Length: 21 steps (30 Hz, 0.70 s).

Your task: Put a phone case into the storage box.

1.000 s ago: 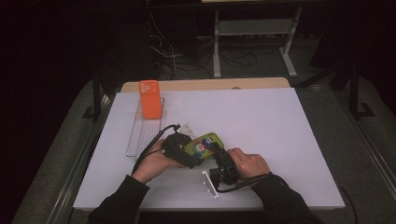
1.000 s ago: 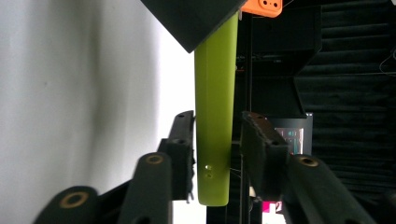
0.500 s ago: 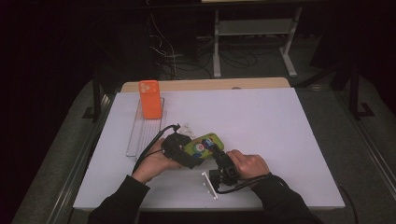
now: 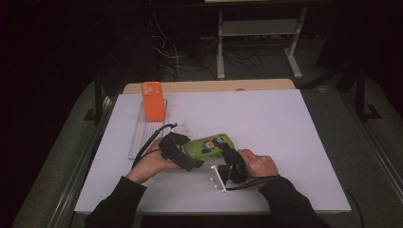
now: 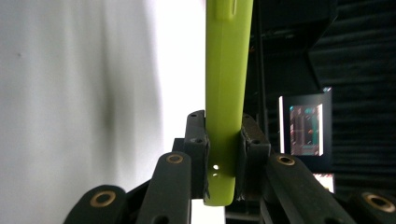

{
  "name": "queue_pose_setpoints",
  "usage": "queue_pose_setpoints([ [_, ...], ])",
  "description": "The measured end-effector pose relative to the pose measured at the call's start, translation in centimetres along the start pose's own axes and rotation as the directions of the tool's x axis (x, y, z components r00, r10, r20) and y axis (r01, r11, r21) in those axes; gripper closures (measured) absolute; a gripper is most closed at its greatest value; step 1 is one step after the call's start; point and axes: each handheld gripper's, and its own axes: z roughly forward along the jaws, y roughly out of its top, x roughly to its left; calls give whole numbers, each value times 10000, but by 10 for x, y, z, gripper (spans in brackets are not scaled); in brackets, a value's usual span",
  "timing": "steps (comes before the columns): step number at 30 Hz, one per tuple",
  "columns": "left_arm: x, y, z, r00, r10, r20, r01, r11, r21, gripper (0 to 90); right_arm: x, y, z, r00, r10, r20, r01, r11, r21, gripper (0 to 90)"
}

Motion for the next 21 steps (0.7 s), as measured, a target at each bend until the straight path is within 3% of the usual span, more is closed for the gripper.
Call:
queue_pose_setpoints([
  [3,2,0,-2,9997,242,3,-242,9996,173,0,-1,-1,0,9940,999,-436,-984,9945,348,757],
  [4,2,0,-2,10000,88,12,-88,9999,50,0,-1,-1,0,9920,1139,-549,-1119,9930,381,758],
  [8,4,0,-4,9999,123,-50,-123,9999,-26,0,-7,-4,1,9915,1175,-556,-1158,9927,344,757],
  [9,2,0,-4,9999,-127,-26,126,9997,-190,0,-9,-5,1,9887,1340,-674,-1316,9906,383,757],
  [12,3,0,-4,10000,-91,-41,90,9999,-144,0,-13,-8,2,9784,1898,-816,-1870,9815,397,757],
  [13,5,0,-4,9997,241,-45,-241,9997,-11,0,-14,-9,1,9736,2100,-894,-2068,9774,439,757],
  [14,4,0,-3,9999,99,-46,-99,9998,-150,0,-16,-11,2,9660,2403,-948,-2366,9704,494,757],
  [16,3,0,-3,10000,-54,-53,54,9999,-141,0,-19,-15,3,9594,2668,-918,-2638,9636,441,757],
  [17,5,0,-5,9997,217,-70,-216,9997,87,0,-21,-16,3,9523,2885,-994,-2852,9574,463,757],
  [18,5,0,-5,9998,196,-79,-196,9998,56,0,-23,-18,2,9442,3124,-1043,-3079,9497,565,758],
  [19,3,0,-3,9999,-84,-88,82,9998,-186,0,-25,-20,3,9358,3347,-1106,-3307,9422,532,758],
  [20,4,0,-3,9999,-60,-99,58,9996,-265,0,-26,-20,2,9181,3777,-1199,-3730,9259,603,758],
  [21,4,0,-3,9999,-17,-113,14,9996,-273,0,-26,-21,2,8912,4374,-1204,-4328,8992,639,758],
])
